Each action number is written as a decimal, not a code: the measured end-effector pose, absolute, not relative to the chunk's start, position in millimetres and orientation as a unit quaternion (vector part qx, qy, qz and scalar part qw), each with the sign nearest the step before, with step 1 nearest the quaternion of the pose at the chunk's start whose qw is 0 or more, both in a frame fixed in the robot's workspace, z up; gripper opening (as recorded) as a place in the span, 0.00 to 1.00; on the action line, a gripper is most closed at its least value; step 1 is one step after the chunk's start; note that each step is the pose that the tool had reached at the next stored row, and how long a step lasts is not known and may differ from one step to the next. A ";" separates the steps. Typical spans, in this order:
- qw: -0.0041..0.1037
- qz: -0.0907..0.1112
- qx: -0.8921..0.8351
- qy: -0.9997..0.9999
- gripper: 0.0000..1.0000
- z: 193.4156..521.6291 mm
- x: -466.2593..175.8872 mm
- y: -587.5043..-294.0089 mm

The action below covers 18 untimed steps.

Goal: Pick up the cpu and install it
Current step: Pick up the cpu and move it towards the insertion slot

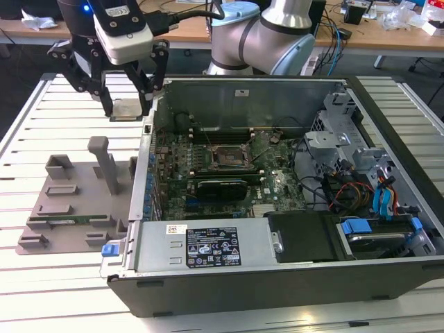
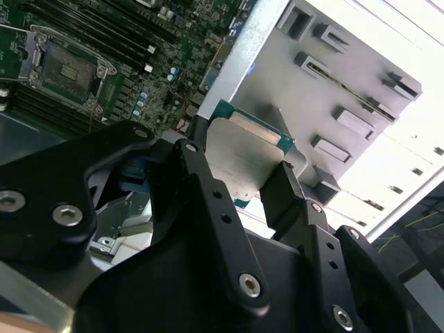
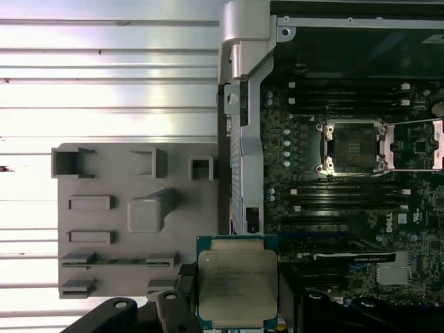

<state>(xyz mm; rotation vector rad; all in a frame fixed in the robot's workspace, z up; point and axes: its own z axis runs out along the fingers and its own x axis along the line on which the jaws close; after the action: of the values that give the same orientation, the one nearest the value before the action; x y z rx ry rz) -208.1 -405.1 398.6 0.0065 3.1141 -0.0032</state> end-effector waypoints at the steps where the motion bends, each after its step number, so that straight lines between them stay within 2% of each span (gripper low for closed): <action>1: 0.014 -0.001 0.002 1.000 0.55 398.5 -207.8 -405.1; 18: 0.014 -0.001 0.002 1.000 0.55 392.3 -186.9 -405.1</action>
<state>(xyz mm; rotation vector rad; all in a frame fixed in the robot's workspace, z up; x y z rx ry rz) -186.9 -405.1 392.3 0.0065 3.1141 -0.0032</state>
